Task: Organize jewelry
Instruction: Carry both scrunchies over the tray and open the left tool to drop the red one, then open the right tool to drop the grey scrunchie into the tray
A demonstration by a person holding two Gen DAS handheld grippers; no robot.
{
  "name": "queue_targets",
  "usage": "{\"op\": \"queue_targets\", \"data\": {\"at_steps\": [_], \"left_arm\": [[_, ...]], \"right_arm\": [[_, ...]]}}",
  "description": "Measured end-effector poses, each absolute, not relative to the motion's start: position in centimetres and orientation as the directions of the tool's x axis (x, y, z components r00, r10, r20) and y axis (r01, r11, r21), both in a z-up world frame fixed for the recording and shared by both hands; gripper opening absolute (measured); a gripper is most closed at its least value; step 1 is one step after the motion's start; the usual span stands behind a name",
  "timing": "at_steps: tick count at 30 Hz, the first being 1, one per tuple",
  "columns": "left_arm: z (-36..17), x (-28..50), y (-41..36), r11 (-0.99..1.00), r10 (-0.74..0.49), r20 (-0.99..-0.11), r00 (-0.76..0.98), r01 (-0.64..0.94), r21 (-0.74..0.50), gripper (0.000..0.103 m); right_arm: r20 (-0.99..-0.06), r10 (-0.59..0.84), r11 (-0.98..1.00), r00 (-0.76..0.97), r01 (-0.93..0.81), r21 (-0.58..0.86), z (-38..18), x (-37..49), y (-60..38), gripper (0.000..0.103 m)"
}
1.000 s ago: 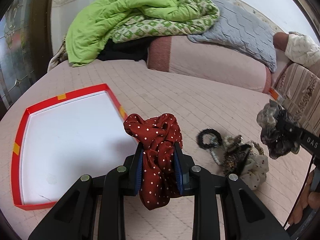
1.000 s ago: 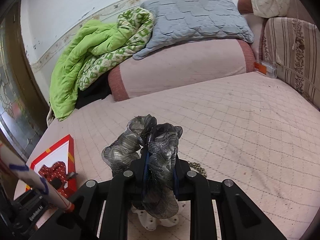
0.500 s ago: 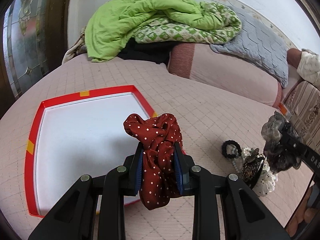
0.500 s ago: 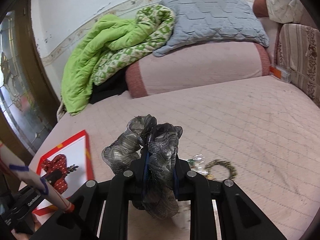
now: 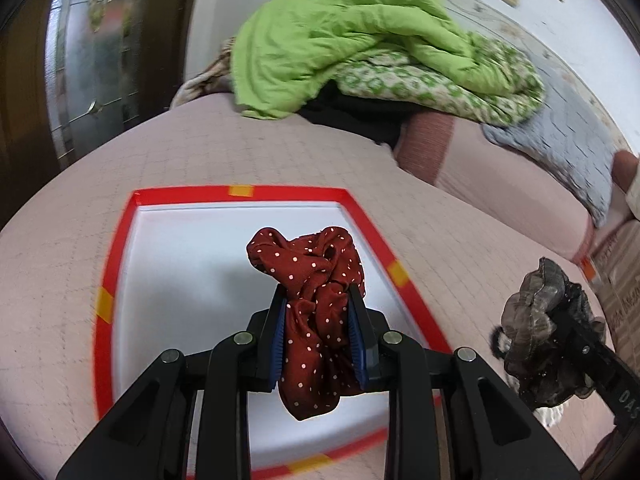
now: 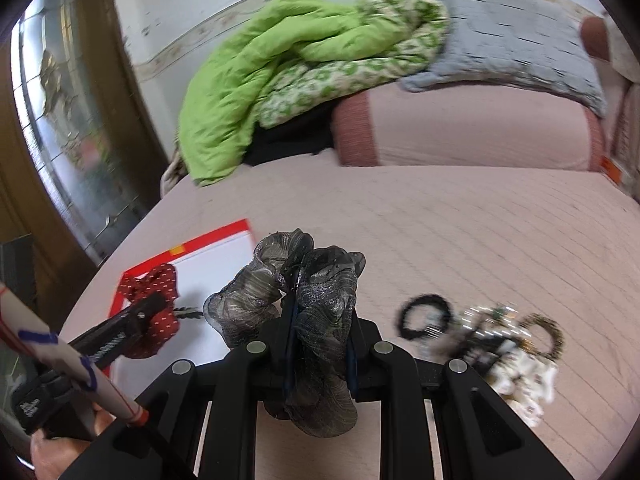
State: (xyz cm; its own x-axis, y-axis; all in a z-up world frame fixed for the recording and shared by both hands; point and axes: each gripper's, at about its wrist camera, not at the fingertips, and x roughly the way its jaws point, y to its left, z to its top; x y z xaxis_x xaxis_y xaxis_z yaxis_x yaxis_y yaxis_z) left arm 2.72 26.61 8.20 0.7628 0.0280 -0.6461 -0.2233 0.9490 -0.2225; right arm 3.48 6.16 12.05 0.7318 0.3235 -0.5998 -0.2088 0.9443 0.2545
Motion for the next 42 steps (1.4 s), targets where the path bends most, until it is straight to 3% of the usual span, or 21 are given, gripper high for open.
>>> {"op": "queue_targets", "data": {"at_steps": [7, 19, 27, 30, 31, 32, 35, 42], "left_arm": [[6.6, 4.7, 31.3, 0.921, 0.058, -0.704, 0.708, -0.31, -0.236, 0.026], [4.9, 7.9, 35.8, 0.89, 0.103, -0.754, 0.649, -0.398, -0.221, 0.026], [3.5, 8.8, 37.6, 0.859, 0.045, -0.776, 0.63, -0.42, -0.292, 0.03], [3.6, 8.7, 37.7, 0.853, 0.032, -0.768, 0.64, -0.418, -0.313, 0.043], [3.6, 8.7, 37.7, 0.85, 0.03, -0.766, 0.642, -0.419, -0.318, 0.049], [3.6, 8.7, 37.7, 0.848, 0.027, -0.761, 0.648, -0.418, -0.326, 0.049], [3.8, 8.8, 37.5, 0.851, 0.023, -0.754, 0.657, -0.408, -0.33, 0.053], [5.0, 8.2, 37.7, 0.842, 0.035, -0.712, 0.701, -0.404, -0.357, 0.06]], "right_arm": [[-0.639, 0.39, 0.92, 0.662, -0.305, 0.246, 12.0, 7.6, 13.3, 0.021], [-0.711, 0.429, 0.901, 0.557, -0.325, 0.289, 7.4, 15.7, 21.0, 0.022], [-0.721, 0.45, 0.891, 0.526, -0.319, 0.323, 5.1, 18.4, 22.5, 0.026], [-0.714, 0.467, 0.883, 0.522, -0.316, 0.347, 4.8, 18.9, 22.7, 0.032], [-0.714, 0.469, 0.882, 0.519, -0.317, 0.349, 4.8, 19.0, 22.7, 0.04], [-0.712, 0.473, 0.88, 0.52, -0.316, 0.354, 4.8, 19.0, 22.6, 0.053], [-0.681, 0.477, 0.879, 0.555, -0.311, 0.362, 5.2, 18.5, 21.9, 0.071], [-0.659, 0.478, 0.878, 0.581, -0.316, 0.359, 6.7, 16.9, 20.2, 0.073]]}}
